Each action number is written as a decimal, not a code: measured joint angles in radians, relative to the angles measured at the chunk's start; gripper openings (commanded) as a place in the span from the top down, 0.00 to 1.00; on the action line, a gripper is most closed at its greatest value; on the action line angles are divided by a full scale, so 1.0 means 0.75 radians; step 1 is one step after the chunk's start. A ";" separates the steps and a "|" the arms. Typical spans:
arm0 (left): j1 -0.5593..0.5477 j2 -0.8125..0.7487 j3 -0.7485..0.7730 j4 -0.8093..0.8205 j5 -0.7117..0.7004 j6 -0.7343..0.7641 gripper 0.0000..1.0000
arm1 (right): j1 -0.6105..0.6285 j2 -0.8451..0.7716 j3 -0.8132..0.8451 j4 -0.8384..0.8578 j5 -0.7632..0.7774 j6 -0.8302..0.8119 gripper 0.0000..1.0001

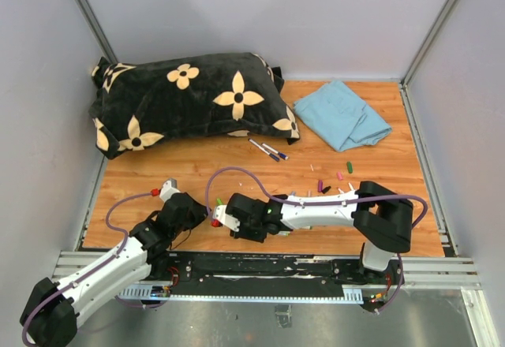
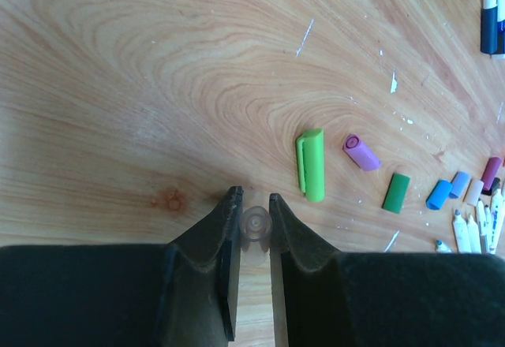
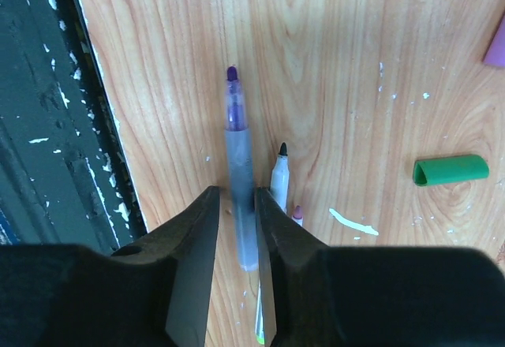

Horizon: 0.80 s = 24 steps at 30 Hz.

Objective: Open the pen caps
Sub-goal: Place the pen cap at the center of the board.

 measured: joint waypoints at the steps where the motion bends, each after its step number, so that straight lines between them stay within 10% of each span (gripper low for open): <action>1: 0.000 0.000 0.000 -0.001 0.003 0.001 0.79 | 0.000 0.000 0.000 -0.001 -0.003 0.000 0.72; 24: 0.000 -0.030 -0.009 0.022 0.040 0.006 0.60 | -0.003 0.001 0.020 -0.033 -0.061 0.026 0.80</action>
